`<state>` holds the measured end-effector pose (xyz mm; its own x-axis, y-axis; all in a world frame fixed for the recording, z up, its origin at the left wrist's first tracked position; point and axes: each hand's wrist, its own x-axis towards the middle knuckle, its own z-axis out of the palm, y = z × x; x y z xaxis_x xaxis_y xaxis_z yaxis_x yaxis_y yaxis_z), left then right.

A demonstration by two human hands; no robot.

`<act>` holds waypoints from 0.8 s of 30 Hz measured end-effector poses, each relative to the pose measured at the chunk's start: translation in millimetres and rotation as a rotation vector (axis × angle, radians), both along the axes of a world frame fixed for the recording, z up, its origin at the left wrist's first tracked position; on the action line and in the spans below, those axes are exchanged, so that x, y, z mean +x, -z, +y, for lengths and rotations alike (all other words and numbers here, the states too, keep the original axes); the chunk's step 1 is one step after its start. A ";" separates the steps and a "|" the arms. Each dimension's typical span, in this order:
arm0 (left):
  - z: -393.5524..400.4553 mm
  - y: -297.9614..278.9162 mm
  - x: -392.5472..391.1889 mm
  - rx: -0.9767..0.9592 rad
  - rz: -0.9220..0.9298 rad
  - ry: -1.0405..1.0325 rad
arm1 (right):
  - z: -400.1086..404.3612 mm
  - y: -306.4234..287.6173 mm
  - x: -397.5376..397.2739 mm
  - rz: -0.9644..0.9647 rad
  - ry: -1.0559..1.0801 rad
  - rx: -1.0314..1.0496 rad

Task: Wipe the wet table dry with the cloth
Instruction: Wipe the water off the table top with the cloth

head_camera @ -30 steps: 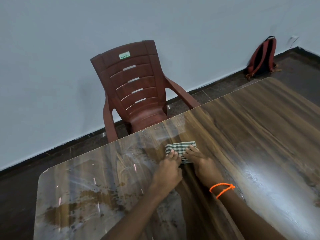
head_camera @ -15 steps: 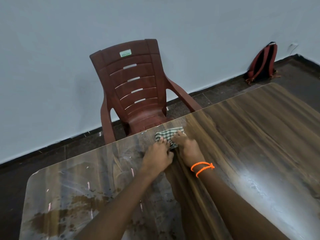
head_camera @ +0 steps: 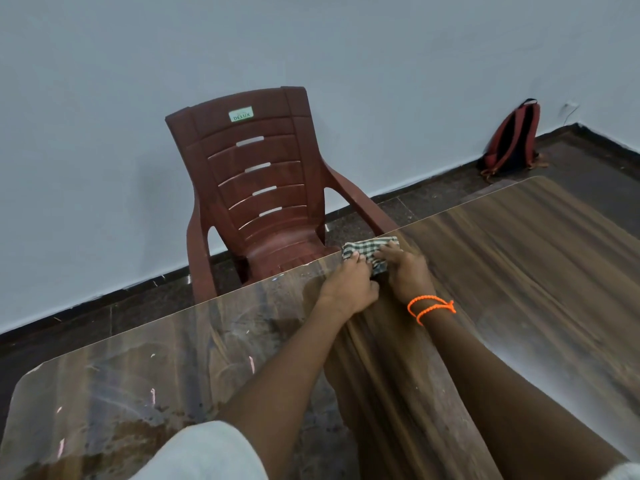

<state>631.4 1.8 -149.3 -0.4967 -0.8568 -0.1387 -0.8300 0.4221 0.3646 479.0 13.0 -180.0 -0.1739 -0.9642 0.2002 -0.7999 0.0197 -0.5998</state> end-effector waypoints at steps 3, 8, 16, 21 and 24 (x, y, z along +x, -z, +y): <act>-14.6 3.0 5.2 -0.038 0.007 -0.013 | -24.4 -2.0 2.8 0.001 -0.007 0.010; -18.6 16.2 39.3 -0.064 0.014 -0.070 | -39.9 9.2 33.4 -0.015 -0.100 0.068; 7.8 21.3 106.1 -0.136 0.002 -0.133 | -17.7 7.0 106.4 -0.040 -0.185 0.086; 35.5 15.8 147.0 -0.133 0.049 -0.164 | 10.5 3.0 149.3 -0.041 -0.248 0.060; 64.7 11.8 163.6 -0.126 0.027 -0.202 | 37.3 -2.3 163.4 -0.055 -0.322 0.044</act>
<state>794.9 66.5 -161.1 -0.3157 -0.9488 -0.0132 -0.8929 0.2924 0.3423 642.5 50.3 -177.7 0.1316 -0.9790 0.1555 -0.7360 -0.2016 -0.6463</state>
